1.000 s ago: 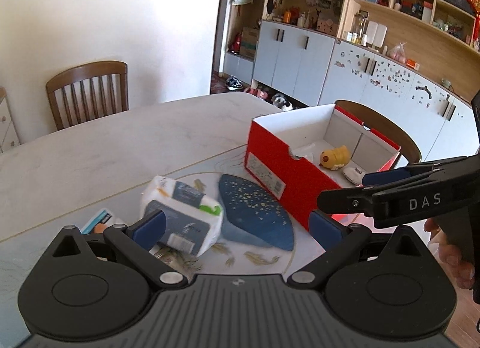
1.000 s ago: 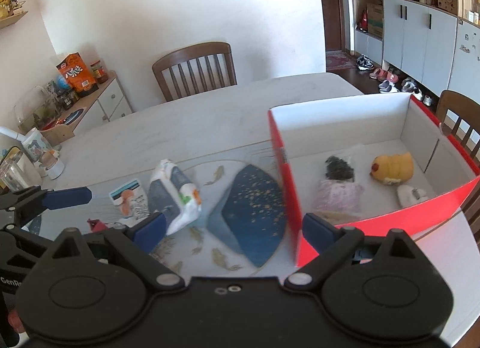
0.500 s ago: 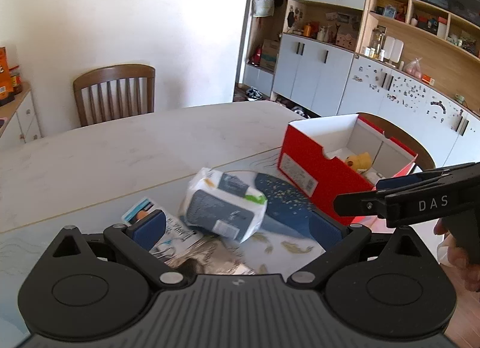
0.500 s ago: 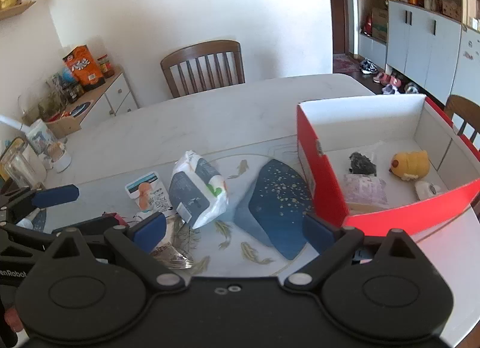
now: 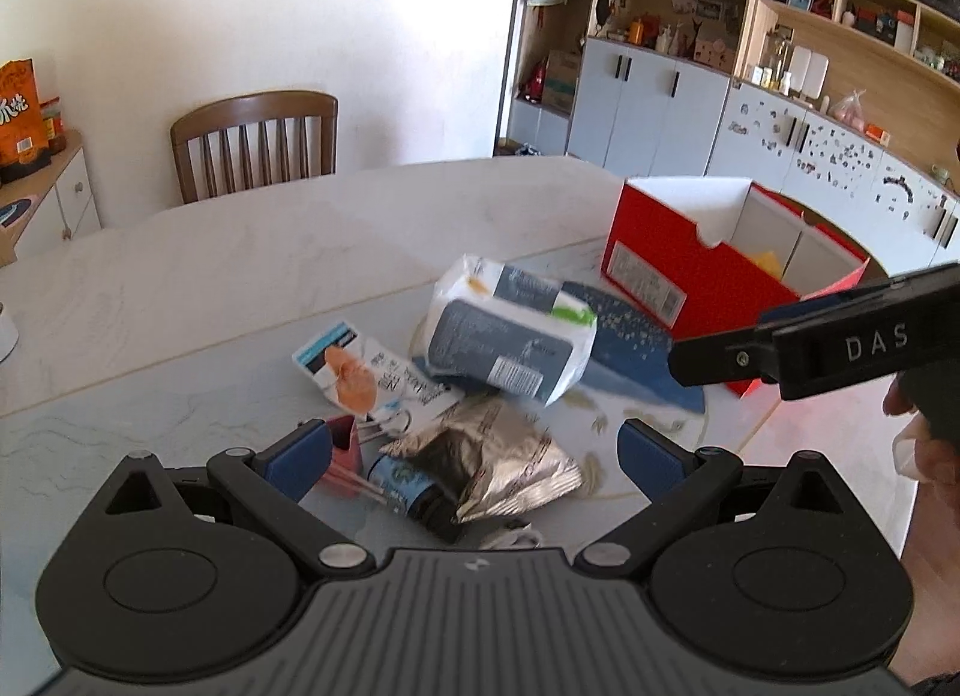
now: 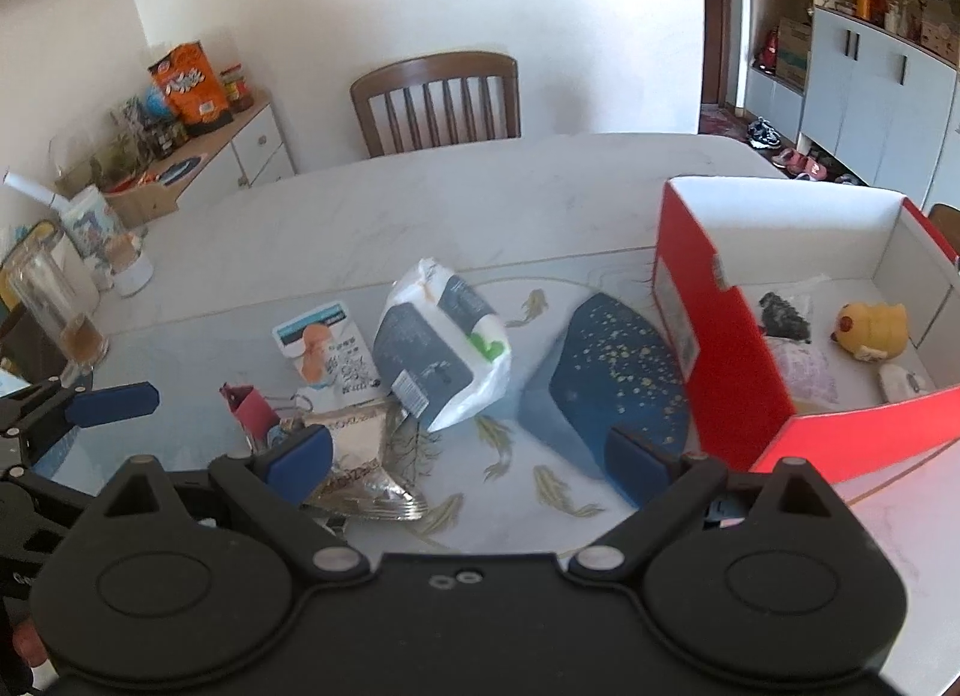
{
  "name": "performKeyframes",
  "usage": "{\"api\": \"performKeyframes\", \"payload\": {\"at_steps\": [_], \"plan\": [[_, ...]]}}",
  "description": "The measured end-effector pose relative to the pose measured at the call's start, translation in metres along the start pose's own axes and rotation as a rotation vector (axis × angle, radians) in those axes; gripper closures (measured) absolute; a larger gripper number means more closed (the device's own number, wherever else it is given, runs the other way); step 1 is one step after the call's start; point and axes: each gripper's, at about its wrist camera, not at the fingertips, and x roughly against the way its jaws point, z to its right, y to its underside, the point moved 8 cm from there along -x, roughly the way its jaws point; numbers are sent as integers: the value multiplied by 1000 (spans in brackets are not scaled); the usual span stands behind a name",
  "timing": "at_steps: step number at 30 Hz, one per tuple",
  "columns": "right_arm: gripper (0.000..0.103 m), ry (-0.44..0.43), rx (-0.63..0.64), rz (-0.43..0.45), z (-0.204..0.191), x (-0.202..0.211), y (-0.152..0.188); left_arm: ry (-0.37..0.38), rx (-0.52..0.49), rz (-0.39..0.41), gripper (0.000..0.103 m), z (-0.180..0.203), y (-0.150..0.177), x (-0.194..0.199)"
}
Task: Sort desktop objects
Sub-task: 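Reach the right tool to the silver foil bag while the left tool reaches the white cable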
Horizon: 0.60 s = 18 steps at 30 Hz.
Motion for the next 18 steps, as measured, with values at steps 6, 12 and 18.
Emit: {"api": "performKeyframes", "payload": {"at_steps": [6,12,18], "plan": [[6,-13,23,-24,-14,-14,4,-7,13,-32,1,-7,18,-11],[6,-25,51,-62,-28,-32,9,1,21,-76,2,-13,38,-25],[7,-32,64,-90,-38,-49,10,16,-52,-107,2,-3,54,-36]]}}
